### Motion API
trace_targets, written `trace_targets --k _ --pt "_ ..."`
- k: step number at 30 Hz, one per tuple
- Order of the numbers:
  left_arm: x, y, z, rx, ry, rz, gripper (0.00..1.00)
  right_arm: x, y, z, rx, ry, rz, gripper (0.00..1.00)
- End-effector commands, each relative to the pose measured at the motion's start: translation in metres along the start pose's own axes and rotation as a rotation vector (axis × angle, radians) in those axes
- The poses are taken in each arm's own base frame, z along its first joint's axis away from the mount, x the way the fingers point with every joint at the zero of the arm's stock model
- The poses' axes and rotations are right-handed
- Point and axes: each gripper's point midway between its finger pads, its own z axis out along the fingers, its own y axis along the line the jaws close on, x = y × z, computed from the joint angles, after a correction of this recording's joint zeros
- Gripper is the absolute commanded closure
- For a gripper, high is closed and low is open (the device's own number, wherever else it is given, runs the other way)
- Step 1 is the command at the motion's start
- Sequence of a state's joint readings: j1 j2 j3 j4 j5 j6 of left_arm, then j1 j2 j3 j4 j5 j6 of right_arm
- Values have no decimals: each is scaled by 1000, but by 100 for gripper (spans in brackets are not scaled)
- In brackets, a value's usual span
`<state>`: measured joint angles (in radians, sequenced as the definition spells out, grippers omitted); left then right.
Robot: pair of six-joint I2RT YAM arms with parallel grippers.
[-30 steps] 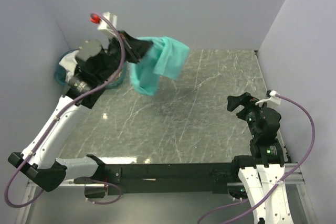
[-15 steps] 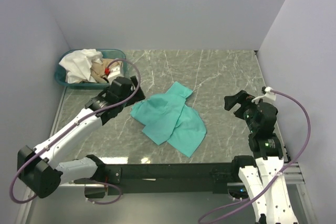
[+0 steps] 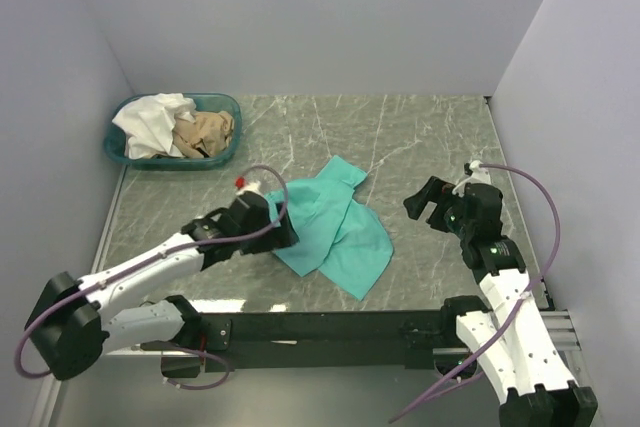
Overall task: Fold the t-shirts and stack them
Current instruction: Flatten the tshirt out
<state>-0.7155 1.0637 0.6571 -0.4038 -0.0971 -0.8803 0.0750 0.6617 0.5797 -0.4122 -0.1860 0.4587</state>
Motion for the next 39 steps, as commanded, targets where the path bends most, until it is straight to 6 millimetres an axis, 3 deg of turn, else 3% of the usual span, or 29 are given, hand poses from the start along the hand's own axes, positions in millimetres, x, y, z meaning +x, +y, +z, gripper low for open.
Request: trace_targets --k 1,3,6,12,16,17,23,24,26,27,29,31,38,39 --pt "40 -40 2 142 133 41 0 -2 5 4 -26 -9 -10 0" --pt "60 -39 8 96 194 57 2 1 6 5 -33 0 -7 1" --pt "65 -23 19 -10 189 59 5 2 4 6 -30 2 -13 1" --pt "47 19 29 -239 110 10 2 7 4 6 -38 16 -21 2" --pt "40 19 44 -192 109 -38 9 11 3 7 -1 23 -44 3" --pt "40 21 48 -195 115 -35 11 17 12 7 -22 41 -72 3" --pt "44 19 55 -195 151 16 52 31 10 9 65 66 -100 5" --pt "44 17 55 -186 153 21 66 36 14 9 51 79 -109 6" --pt "39 25 53 -227 122 18 85 42 18 8 45 105 -127 8" --pt "36 28 52 -243 108 17 99 52 27 6 18 139 -156 9" --pt "26 28 47 -250 65 15 99 62 30 3 31 177 -182 10" --pt "19 24 43 -235 40 13 99 88 41 -3 13 260 -228 12" --pt "-29 23 -5 -274 -157 -40 99 168 87 -35 -88 484 -395 15" --pt "-34 25 -10 -282 -180 -50 99 177 85 -35 -66 506 -425 15"
